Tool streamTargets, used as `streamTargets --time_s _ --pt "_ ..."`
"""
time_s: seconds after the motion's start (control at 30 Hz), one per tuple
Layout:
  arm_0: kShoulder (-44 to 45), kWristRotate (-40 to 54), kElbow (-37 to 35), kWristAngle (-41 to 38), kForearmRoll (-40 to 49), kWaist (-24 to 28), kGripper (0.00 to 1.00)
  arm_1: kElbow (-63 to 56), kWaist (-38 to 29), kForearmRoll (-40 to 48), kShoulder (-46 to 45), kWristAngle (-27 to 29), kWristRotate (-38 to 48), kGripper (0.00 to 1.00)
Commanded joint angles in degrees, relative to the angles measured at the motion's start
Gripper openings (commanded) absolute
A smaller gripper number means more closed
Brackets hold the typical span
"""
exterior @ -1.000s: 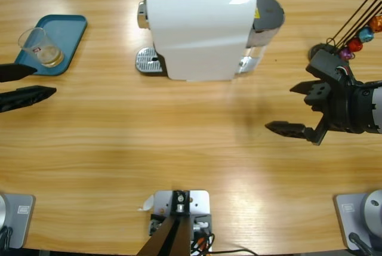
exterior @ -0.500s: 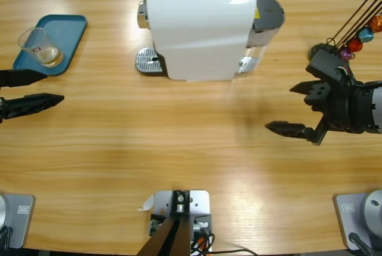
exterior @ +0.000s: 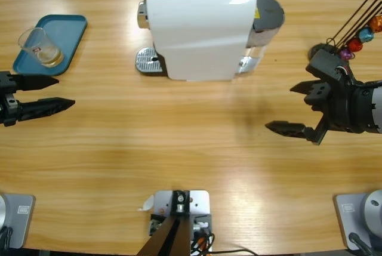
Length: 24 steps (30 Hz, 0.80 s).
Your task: Pour coffee
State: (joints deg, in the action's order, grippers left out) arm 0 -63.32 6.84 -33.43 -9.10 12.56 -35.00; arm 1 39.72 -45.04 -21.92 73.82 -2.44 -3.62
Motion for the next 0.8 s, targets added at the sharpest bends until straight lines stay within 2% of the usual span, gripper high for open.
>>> streamTargets --time_s 0.03,0.8 --pt "-1.74 -0.16 2.18 -0.83 -0.60 -0.15 0.642 0.62 -0.66 -0.76 0.78 0.86 -0.77 0.987" --pt "-3.90 -0.34 2.49 -0.67 -1.92 -0.15 0.646 0.64 -0.66 -0.84 0.88 1.65 -0.77 0.990"
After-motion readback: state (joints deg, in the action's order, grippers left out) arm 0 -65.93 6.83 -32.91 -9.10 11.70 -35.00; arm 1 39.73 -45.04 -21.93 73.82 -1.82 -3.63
